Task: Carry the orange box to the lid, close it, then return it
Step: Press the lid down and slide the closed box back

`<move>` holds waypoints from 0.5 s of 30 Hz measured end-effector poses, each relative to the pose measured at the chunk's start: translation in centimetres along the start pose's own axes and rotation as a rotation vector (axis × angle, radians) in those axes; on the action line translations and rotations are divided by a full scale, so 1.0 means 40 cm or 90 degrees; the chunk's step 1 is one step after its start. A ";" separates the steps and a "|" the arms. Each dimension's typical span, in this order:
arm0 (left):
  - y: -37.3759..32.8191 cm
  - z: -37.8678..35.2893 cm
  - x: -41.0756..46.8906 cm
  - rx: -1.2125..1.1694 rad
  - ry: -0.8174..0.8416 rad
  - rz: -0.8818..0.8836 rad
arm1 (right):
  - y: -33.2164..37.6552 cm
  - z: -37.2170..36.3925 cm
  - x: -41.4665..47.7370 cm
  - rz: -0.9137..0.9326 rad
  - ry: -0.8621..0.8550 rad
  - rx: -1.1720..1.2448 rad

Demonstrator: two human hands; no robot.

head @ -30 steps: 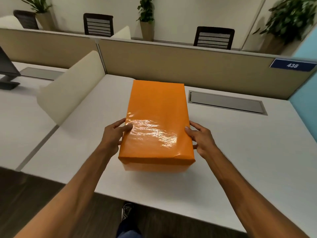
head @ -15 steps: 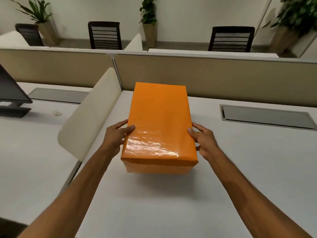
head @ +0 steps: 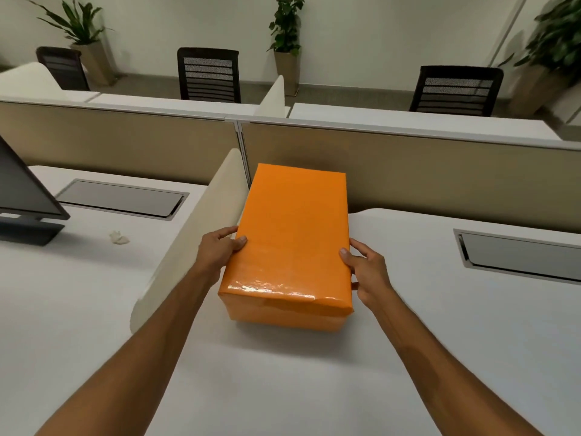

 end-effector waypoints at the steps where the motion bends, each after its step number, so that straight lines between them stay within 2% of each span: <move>1: -0.003 0.009 0.020 0.007 -0.002 -0.001 | -0.005 -0.016 0.010 -0.002 -0.002 -0.001; 15: -0.064 0.033 0.153 0.092 0.015 -0.026 | 0.003 -0.113 0.110 0.011 -0.011 -0.032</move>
Point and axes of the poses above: each hand's wrist, its own x-axis towards the middle knuckle, its own z-axis out of the back of the hand, y = z × x, the point moved 9 cm from there along x, towards the middle knuckle, and after that the axes turned 12 degrees about z, right-handed, at the moved point
